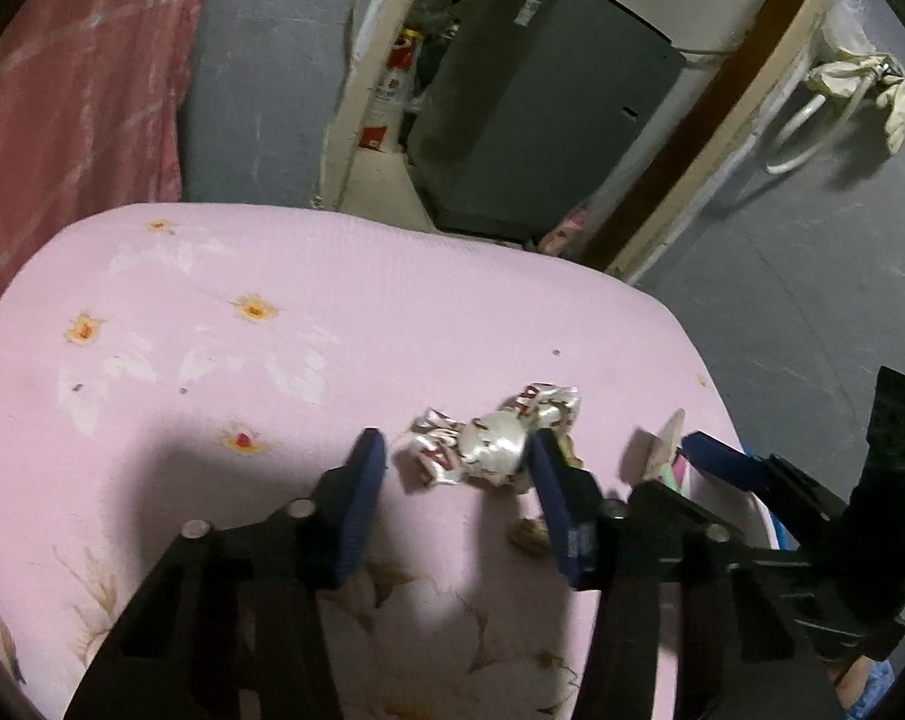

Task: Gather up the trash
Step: 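Grasp the silver-red candy wrapper with the left tool while the right tool grasps the green-pink card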

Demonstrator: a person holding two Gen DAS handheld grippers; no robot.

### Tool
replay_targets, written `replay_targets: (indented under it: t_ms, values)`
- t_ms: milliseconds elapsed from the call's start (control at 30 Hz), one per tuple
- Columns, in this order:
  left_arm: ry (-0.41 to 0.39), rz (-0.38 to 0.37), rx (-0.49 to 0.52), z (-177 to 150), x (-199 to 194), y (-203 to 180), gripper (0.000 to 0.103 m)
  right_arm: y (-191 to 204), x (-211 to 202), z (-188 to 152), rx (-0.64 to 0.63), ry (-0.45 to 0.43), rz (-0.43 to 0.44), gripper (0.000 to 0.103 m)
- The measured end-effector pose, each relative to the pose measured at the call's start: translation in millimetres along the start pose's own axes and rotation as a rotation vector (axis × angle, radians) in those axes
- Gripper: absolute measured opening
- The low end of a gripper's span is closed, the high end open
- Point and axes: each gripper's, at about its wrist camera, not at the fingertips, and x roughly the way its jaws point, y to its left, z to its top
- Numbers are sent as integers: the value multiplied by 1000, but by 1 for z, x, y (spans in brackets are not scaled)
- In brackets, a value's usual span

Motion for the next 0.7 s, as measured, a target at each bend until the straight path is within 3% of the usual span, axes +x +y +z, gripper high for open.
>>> replay_targets:
  t_ms: [100,433,700]
  values:
    - [13,-11,19,0,1,-3,31,-1,1,-2,3,7,2,49]
    - [-26,12,1,-17,-14,-18,21,-2,-11,-11,14,-32,13,43]
    - [-169,5,33,-41,-53,-41,21,-2,-61,-32,40,-238,21,43]
